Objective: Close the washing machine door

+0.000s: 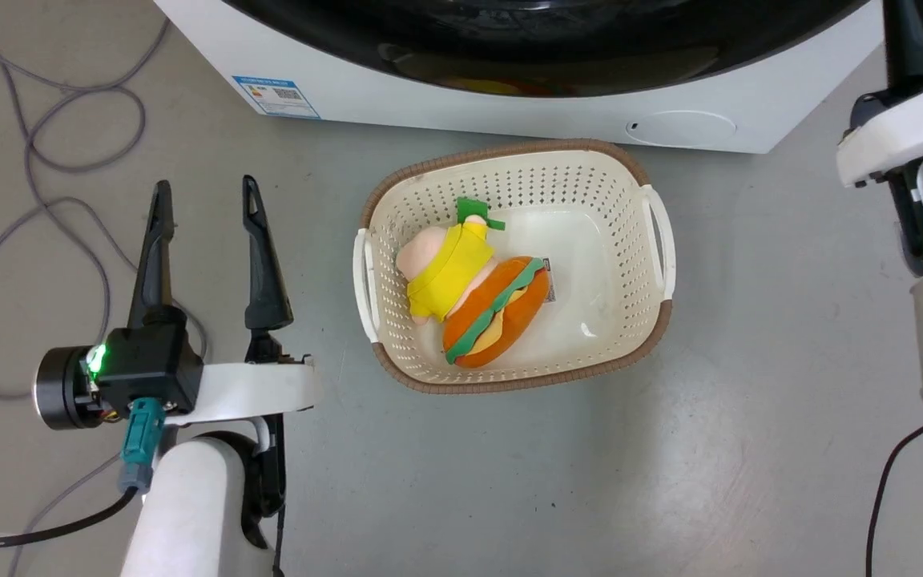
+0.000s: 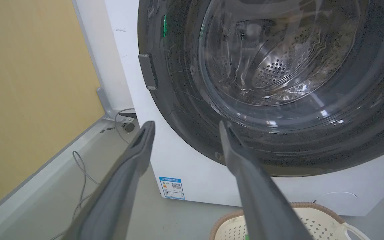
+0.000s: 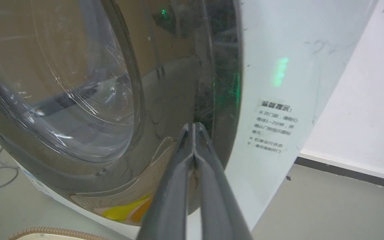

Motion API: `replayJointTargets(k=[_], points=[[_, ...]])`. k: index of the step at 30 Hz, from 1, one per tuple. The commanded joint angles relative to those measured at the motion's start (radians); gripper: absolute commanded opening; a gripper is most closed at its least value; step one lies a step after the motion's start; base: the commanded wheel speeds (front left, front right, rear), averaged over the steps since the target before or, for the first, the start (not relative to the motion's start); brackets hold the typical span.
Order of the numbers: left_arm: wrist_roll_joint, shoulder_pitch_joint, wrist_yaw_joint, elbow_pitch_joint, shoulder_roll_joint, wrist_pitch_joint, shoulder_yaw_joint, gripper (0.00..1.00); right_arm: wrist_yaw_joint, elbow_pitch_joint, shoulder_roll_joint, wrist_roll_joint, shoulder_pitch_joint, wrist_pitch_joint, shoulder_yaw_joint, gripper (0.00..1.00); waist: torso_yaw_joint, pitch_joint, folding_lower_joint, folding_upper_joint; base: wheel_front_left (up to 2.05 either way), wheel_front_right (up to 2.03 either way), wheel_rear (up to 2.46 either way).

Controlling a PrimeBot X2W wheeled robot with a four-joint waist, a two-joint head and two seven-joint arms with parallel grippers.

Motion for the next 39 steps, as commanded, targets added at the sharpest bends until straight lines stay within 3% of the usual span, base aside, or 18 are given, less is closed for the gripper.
replayJointTargets(k=[1, 9, 27, 28, 29, 30, 31, 39], points=[[-0.002, -0.014, 0.005, -0.003, 0.0, -0.004, 0.006, 1.0, -0.002, -0.009, -0.008, -0.008, -0.015, -0.003, -0.016, 0.0, -0.004, -0.004, -0.0001, 0.0, 0.0, 0.0, 0.0], [0.006, 0.016, 0.008, 0.02, -0.002, -0.004, 0.023, 1.0, -0.002, -0.059, 0.017, -0.002, 0.085, -0.003, -0.008, 0.0, -0.043, -0.082, -0.0001, 0.0, 0.0, 0.0, 0.0], [0.03, 0.177, 0.004, 0.068, 0.006, -0.004, 0.059, 1.0, -0.002, -0.446, 0.114, 0.009, 0.504, -0.003, -0.002, 0.01, -0.15, -0.325, -0.0001, 0.0, 0.0, 0.0, 0.0], [0.03, 0.186, 0.003, 0.069, 0.006, -0.004, 0.058, 1.0, -0.002, -0.458, 0.118, 0.008, 0.529, -0.003, -0.003, 0.13, -0.153, -0.335, -0.0001, 0.0, 0.0, 0.0, 0.0], [0.03, 0.195, 0.002, 0.069, 0.006, -0.004, 0.058, 1.0, -0.002, -0.465, 0.122, 0.007, 0.555, -0.003, 0.001, 0.34, -0.157, -0.346, -0.0001, 0.0, 0.0, 0.0, 0.0], [0.031, 0.204, 0.001, 0.068, 0.007, -0.004, 0.058, 1.0, -0.002, -0.47, 0.125, 0.006, 0.579, -0.003, 0.008, 0.73, -0.16, -0.355, -0.0001, 0.0, 0.0, 0.0, 0.0], [0.032, 0.212, 0.0, 0.067, 0.008, -0.004, 0.058, 1.0, -0.002, -0.477, 0.129, 0.005, 0.601, -0.003, 0.012, 1.0, -0.163, -0.365, -0.0001, 0.0, 0.0, 0.0, 0.0], [0.028, 0.27, -0.021, 0.059, 0.014, -0.004, 0.048, 1.0, -0.002, -0.511, 0.139, 0.054, 0.753, -0.003, 0.022, 1.0, -0.175, -0.411, -0.0001, 0.0, 0.0, 0.0, 0.0]])
